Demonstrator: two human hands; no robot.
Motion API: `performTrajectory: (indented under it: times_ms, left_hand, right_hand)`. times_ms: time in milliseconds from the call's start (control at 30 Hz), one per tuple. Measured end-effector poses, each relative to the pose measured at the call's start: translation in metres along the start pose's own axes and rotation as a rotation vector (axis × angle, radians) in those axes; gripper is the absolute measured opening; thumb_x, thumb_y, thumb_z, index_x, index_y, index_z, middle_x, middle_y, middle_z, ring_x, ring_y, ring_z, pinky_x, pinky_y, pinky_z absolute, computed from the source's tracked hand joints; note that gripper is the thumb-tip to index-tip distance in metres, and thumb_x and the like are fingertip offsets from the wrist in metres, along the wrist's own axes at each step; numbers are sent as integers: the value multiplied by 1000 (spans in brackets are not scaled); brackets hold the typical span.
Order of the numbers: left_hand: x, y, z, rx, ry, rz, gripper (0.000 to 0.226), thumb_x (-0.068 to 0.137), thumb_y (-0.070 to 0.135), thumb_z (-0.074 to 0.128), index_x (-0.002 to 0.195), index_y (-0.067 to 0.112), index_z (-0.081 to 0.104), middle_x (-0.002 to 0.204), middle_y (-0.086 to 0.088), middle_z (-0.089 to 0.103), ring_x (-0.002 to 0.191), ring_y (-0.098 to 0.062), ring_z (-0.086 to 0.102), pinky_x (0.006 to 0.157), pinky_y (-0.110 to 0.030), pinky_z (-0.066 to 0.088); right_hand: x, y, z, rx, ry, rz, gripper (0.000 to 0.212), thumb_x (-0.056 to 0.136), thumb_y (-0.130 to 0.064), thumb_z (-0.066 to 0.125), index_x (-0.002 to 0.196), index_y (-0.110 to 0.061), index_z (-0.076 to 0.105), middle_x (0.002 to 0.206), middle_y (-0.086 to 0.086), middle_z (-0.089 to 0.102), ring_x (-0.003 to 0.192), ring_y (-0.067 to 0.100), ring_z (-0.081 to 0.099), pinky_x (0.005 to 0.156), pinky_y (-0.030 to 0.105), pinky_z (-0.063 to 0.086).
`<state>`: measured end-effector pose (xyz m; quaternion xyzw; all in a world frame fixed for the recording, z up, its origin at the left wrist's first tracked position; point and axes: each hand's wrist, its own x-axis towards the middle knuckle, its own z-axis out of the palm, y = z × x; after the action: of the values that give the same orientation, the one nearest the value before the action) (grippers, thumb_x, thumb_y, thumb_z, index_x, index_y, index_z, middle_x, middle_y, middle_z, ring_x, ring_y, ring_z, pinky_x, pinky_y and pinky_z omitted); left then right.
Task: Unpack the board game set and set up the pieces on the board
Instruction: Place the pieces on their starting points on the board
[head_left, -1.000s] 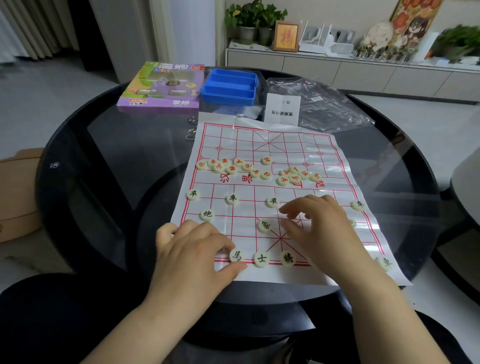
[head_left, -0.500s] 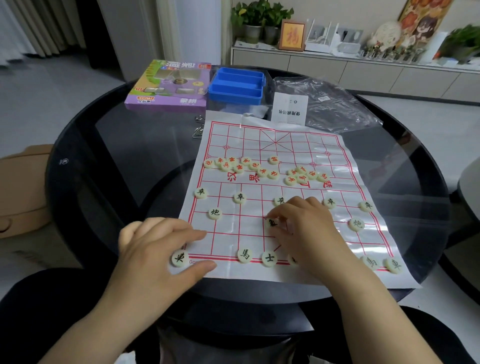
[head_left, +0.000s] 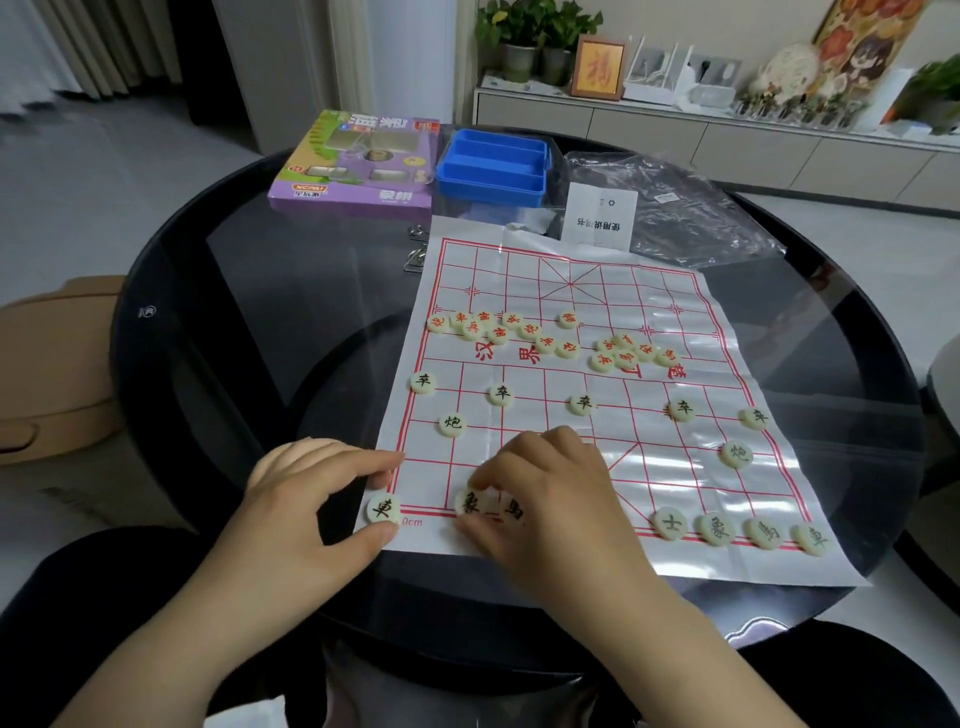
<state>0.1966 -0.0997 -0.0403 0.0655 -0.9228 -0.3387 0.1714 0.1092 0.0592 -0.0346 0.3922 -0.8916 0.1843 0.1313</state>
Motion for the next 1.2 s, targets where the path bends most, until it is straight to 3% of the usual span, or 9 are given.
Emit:
performTrajectory:
  times_ms: [100, 233, 367, 467, 600, 667, 767, 967, 1200]
  left_hand:
    - [0, 1, 2, -8, 40, 12, 45, 56, 54, 44, 97, 74, 40, 109, 41, 43, 99, 30, 32, 89, -12, 25]
    - [-1, -1, 6, 40, 100, 53, 35, 62, 49, 45, 94, 50, 59, 100, 52, 43, 98, 36, 25, 83, -17, 26]
    - [2, -2, 7, 33, 117, 6, 33, 60, 52, 45, 91, 51, 57, 100, 49, 44, 97, 30, 31, 85, -16, 27]
    - [2, -4, 8, 31, 110, 13, 35, 61, 53, 45, 94, 44, 53, 102, 46, 46, 98, 28, 33, 90, -17, 25]
    - [-1, -2, 6, 15, 86, 10, 35, 58, 58, 47, 93, 53, 49, 107, 51, 40, 103, 30, 30, 99, -9, 15]
    - [-1, -1, 6, 21, 51, 33, 29, 59, 59, 49, 86, 50, 57, 110, 49, 41, 106, 27, 33, 104, -5, 9]
    - [0, 5, 12, 90, -3, 129, 49, 62, 55, 50, 108, 40, 49, 97, 40, 52, 108, 27, 30, 108, -13, 5]
    - [7, 10, 22, 131, -22, 203, 41, 67, 47, 47, 107, 36, 48, 91, 38, 42, 107, 31, 25, 104, -14, 8]
    - [11, 14, 25, 118, 40, 184, 39, 68, 43, 46, 105, 33, 48, 88, 34, 46, 107, 21, 28, 102, -6, 5]
  right_hand:
    - [-3, -7, 7, 0, -14, 5, 36, 65, -50, 36, 64, -30, 65, 64, -13, 59, 63, 14, 57, 59, 18, 40]
    - [-5, -12, 13, -3, 0, 13, 34, 65, -49, 37, 62, -28, 63, 63, -12, 57, 61, 15, 55, 57, 18, 42]
    - [-4, -12, 16, -6, 16, 32, 34, 65, -48, 38, 63, -27, 64, 62, -11, 57, 61, 16, 54, 56, 21, 43]
    - [-3, -5, 12, 41, 75, 27, 35, 65, -50, 41, 71, -27, 66, 68, -10, 60, 72, 12, 48, 65, 18, 34]
    - [-1, 17, -11, -22, 133, -2, 33, 62, -51, 52, 76, -26, 69, 74, -8, 65, 69, 18, 61, 63, 24, 38]
    - [-1, 26, -19, -71, 108, 2, 30, 53, -47, 60, 73, -27, 69, 73, -8, 66, 67, 20, 64, 61, 24, 35]
    - [-3, 31, -20, -85, 29, -8, 30, 46, -45, 61, 69, -29, 69, 68, -9, 65, 61, 18, 62, 56, 22, 33]
    - [-4, 24, -13, -51, -65, -30, 23, 42, -44, 59, 60, -33, 66, 58, -11, 60, 56, 13, 59, 46, 15, 23]
    - [-3, 22, -12, 19, -107, -45, 20, 47, -43, 60, 63, -34, 68, 61, -15, 62, 57, 13, 58, 59, 6, 11]
